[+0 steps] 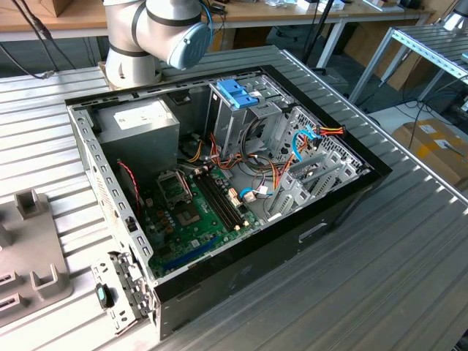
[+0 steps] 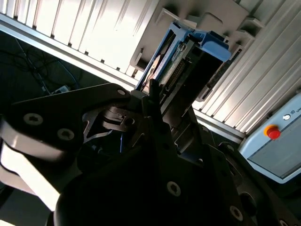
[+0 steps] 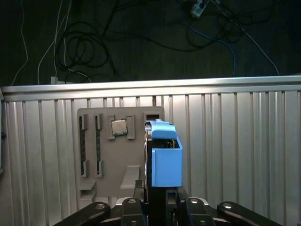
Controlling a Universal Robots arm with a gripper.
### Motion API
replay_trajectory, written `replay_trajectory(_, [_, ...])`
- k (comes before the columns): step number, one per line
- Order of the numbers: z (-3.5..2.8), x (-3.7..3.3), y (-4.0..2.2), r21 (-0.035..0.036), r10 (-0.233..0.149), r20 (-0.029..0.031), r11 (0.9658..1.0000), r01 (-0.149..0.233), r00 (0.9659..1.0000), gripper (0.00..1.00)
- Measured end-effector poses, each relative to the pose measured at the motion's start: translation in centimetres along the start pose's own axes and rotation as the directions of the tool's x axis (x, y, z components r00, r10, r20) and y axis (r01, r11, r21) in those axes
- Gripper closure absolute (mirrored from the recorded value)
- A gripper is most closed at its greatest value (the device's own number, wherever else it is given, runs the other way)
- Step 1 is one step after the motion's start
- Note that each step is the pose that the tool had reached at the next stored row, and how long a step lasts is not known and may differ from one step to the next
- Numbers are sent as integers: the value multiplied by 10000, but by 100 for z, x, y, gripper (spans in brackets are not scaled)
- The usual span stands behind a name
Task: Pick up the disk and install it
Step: 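Pick up the disk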
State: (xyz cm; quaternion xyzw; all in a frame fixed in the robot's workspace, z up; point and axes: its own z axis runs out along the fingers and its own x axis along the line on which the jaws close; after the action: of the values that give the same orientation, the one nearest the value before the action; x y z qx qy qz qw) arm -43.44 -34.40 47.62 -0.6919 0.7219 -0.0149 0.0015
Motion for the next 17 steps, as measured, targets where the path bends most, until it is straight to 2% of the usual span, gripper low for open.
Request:
replay_trajectory(2, [1, 0, -11, 1, -1, 0, 10000, 1, 10000, 65])
replay_trajectory(11, [4, -5, -136, 1, -1, 1, 10000, 1, 10000, 65])
replay_trajectory(17, [7, -9, -247, 1, -2, 1, 10000, 2, 10000, 65])
